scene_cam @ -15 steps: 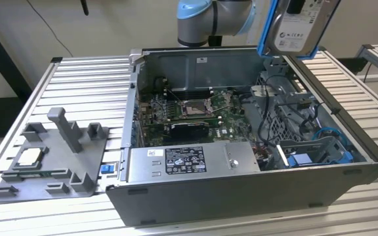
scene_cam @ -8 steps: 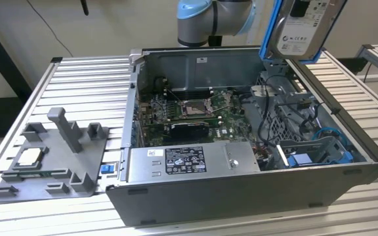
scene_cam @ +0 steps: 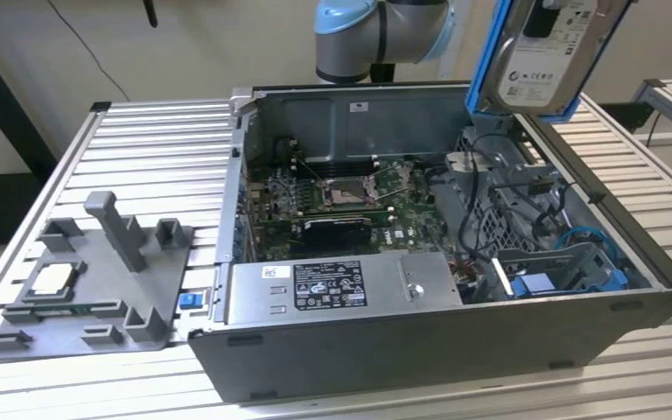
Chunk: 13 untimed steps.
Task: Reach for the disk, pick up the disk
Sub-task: 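Pick up the disk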
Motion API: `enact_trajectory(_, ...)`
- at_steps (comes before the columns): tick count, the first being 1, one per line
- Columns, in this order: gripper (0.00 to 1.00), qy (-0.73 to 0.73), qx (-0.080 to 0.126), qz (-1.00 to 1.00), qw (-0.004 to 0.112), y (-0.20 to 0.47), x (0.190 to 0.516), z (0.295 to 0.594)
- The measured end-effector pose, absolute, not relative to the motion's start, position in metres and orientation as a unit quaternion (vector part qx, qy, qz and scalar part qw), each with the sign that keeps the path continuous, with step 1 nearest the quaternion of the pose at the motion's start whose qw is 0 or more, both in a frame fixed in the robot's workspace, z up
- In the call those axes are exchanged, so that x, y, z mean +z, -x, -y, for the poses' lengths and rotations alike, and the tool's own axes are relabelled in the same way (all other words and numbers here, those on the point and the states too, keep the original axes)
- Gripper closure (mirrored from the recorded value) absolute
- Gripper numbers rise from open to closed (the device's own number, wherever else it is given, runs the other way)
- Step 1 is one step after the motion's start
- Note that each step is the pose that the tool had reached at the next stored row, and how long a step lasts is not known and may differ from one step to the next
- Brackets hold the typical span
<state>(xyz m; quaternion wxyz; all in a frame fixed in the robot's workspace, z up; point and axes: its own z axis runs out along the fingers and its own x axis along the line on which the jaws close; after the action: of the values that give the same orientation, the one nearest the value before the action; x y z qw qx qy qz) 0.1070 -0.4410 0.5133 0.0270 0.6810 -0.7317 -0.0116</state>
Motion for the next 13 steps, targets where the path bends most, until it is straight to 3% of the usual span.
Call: enact_trajectory(13,1.00,-0.681,-0.013,0.732,0.029,-0.107,0.513,0.465)
